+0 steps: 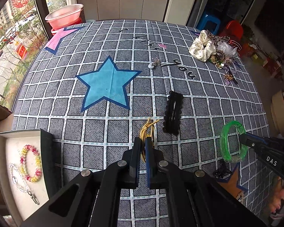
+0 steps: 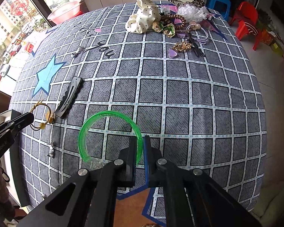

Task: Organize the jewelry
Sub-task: 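Grasp the yellow hair tie with the left tool while the right tool grasps the green bangle, then carry the hair tie and green bangle into the white tray and release both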

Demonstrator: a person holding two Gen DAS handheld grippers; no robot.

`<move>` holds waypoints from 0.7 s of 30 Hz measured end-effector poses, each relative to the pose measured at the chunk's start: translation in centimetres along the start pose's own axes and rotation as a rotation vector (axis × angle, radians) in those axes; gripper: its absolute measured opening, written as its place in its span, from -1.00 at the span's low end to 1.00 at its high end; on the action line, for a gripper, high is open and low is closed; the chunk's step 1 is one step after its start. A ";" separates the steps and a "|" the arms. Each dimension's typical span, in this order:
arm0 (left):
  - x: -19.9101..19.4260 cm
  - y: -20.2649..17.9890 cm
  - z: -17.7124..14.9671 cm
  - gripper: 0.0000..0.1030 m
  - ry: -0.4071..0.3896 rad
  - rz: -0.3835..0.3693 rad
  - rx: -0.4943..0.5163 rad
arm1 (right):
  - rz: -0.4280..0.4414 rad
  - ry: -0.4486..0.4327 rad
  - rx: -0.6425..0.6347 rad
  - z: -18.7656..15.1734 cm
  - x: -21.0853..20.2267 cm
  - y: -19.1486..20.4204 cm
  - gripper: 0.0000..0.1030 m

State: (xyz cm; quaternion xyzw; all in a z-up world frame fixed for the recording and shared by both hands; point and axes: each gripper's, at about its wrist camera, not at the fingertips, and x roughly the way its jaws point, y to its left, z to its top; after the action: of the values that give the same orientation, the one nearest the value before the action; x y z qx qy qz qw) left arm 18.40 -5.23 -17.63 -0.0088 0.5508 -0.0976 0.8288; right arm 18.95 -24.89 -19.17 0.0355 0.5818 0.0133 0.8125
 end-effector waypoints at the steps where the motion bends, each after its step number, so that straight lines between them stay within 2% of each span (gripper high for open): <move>1: -0.5 0.3 -0.2 -0.77 -0.005 -0.005 -0.003 | 0.009 -0.002 0.004 -0.1 -0.4 0.0 -0.87; 12: -5.3 3.0 -2.7 -0.77 -0.071 -0.024 -0.049 | 0.073 -0.017 -0.008 -2.4 -4.5 0.9 -0.87; 21: -9.0 7.3 -5.6 -0.77 -0.113 -0.006 -0.139 | 0.110 -0.030 -0.091 -2.4 -5.6 5.4 -0.87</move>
State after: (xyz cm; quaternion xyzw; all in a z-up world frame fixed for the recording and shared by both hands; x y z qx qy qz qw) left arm 11.01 4.00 -12.52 -0.0734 0.5084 -0.0612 0.8558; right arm 14.98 -19.75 -14.20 0.0307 0.5656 0.0840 0.8198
